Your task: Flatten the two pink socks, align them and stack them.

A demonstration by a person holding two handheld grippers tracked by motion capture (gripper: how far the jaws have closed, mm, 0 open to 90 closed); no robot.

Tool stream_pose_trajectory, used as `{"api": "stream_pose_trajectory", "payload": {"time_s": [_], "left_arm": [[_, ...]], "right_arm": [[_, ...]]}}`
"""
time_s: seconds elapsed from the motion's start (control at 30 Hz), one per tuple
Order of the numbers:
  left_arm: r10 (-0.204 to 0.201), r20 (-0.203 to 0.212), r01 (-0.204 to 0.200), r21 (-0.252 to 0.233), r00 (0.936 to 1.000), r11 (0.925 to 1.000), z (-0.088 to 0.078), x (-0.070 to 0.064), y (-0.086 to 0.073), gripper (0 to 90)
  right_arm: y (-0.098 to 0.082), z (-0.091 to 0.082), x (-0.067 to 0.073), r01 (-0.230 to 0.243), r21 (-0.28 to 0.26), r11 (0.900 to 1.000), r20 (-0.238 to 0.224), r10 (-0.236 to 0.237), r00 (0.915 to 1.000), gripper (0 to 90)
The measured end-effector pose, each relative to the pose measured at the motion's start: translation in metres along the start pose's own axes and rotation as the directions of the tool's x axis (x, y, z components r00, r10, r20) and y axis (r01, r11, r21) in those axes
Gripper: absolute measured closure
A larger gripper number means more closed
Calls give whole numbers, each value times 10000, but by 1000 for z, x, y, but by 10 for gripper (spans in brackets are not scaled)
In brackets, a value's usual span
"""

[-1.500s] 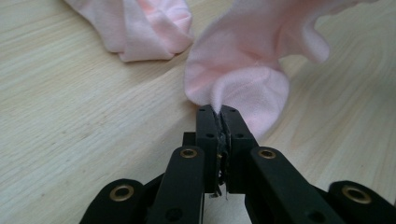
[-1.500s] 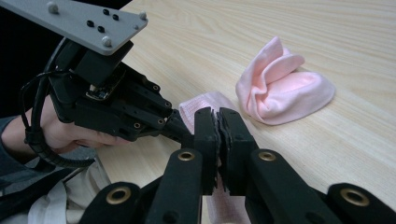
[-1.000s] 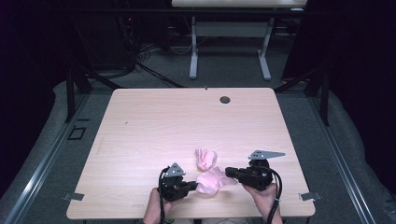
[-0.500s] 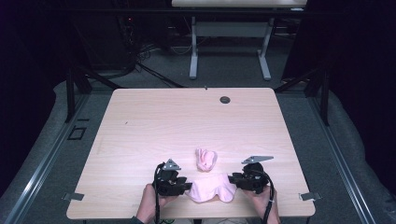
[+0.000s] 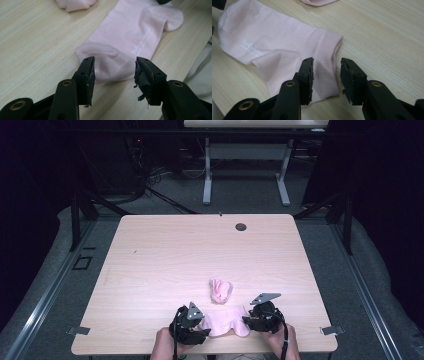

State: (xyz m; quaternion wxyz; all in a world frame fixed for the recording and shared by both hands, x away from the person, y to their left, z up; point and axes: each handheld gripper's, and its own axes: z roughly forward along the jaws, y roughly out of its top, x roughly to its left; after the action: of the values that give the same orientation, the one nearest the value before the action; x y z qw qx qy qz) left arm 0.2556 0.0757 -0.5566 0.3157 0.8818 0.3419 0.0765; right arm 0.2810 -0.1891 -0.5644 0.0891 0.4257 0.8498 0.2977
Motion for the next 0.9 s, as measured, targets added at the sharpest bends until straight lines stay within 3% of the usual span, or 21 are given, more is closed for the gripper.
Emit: {"api": "stream_pose_trajectory", "payload": {"time_s": [0.03, 0.17, 0.3, 0.47, 0.53, 0.67, 0.77, 0.9], "left_arm": [[1, 113, -2, 94, 9999, 10000, 2, 1, 0, 531], [135, -149, -131, 277, 9998, 9995, 7, 2, -3, 607], [320, -427, -315, 121, 9986, 9994, 7, 2, -5, 686], [557, -628, -559, -9, 9965, 9984, 8, 2, -7, 862], [596, -608, -600, -44, 9964, 9982, 8, 2, -7, 878], [592, -580, -593, -12, 9966, 9982, 1, 8, -8, 889], [552, -561, -565, -220, 9969, 9982, -21, 16, -7, 890], [558, -413, -569, -269, 9976, 9980, -32, 18, -9, 890]], "right_arm": [[-1, 1, 0, -42, -89, 10000, 12, 42, 10000, 634], [-1, 1, 0, 50, -43, 10000, 161, -50, 9999, 699], [-1, 1, 3, 219, 42, 9998, 267, -220, 9994, 769], [-1, 1, 7, 341, -10, 9994, 270, -341, 9991, 827], [-1, 1, 8, 345, -41, 9994, 289, -344, 9990, 831], [-2, -2, 13, 198, -428, 9989, -90, -202, 9998, 838], [0, -14, 15, 101, -615, 9981, -386, -124, 9992, 838], [0, -20, 16, 66, -627, 9980, -507, -98, 9987, 838]]}}
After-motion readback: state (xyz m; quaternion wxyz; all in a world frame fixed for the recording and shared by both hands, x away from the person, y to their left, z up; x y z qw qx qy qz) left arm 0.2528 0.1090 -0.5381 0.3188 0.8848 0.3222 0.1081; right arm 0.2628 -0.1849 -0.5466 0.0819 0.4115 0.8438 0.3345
